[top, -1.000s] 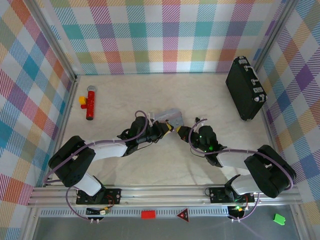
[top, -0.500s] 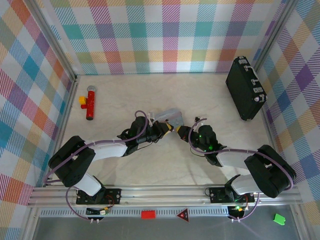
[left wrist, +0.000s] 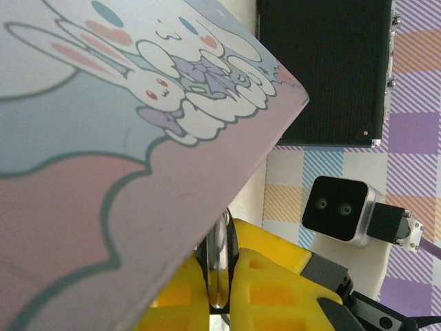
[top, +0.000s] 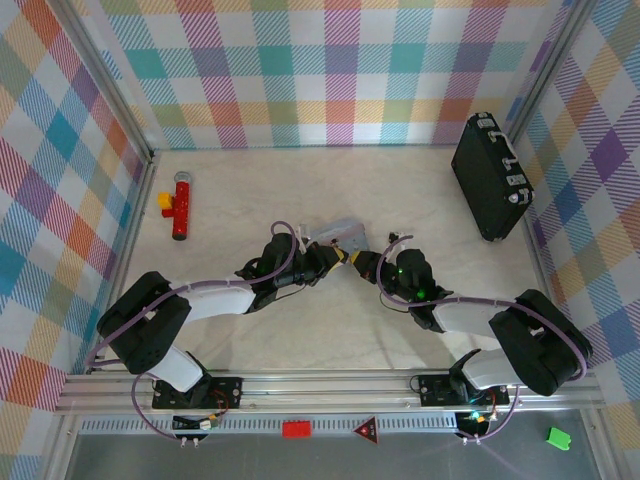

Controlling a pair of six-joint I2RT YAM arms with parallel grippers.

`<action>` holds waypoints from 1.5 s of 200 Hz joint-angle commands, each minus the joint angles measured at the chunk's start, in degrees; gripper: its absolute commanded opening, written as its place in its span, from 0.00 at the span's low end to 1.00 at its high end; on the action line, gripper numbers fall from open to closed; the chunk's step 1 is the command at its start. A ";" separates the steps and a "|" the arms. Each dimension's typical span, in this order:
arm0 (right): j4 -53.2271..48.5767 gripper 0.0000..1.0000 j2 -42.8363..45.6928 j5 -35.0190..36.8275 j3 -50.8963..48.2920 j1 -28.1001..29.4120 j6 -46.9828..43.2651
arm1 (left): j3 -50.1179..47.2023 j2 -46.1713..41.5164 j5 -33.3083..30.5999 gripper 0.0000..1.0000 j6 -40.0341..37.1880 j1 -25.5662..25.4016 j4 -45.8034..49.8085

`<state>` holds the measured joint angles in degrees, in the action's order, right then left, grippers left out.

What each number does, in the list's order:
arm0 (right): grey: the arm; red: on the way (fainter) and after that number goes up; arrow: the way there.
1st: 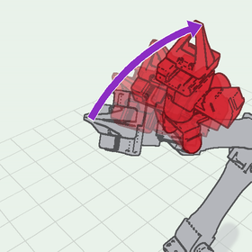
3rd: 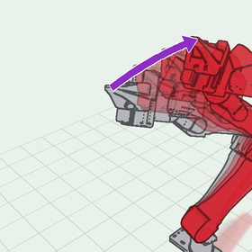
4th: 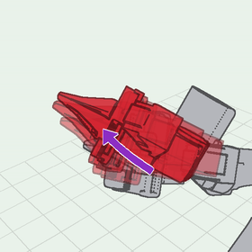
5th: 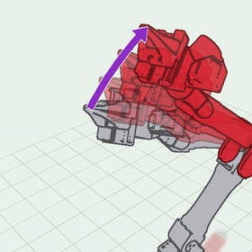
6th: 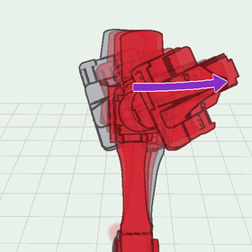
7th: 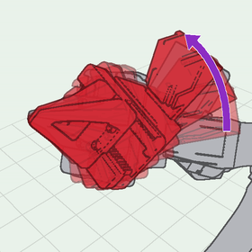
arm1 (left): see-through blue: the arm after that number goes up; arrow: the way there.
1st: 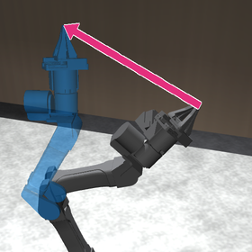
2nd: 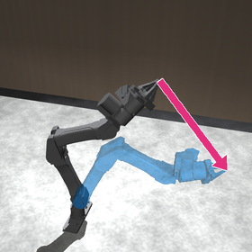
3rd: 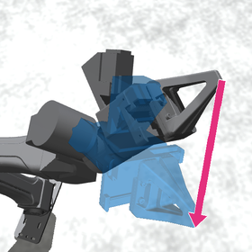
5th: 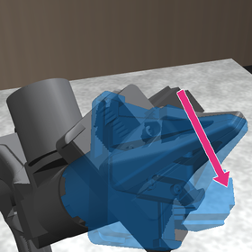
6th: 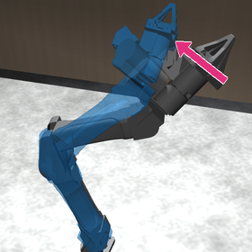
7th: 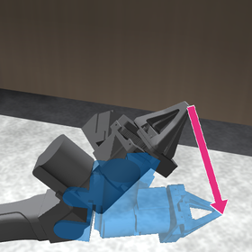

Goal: Unlock a padlock with a key

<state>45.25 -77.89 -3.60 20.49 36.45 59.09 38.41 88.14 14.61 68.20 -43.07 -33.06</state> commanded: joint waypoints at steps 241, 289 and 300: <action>-20.45 0.76 17.29 10.55 1.21 11.13 -68.84 | 5.14 -3.65 6.14 0.00 -17.92 9.73 30.45; -11.95 0.73 5.55 17.89 2.89 18.29 -70.75 | 4.67 -6.21 6.63 0.00 -18.99 10.39 32.58; -9.63 0.72 3.13 19.71 3.15 19.38 -70.70 | 4.56 -6.44 7.18 0.00 -18.98 10.53 32.70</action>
<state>27.88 -70.89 10.61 21.39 53.47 -8.75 43.11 84.07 19.73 50.76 -33.43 -1.10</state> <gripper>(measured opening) 0.729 0.103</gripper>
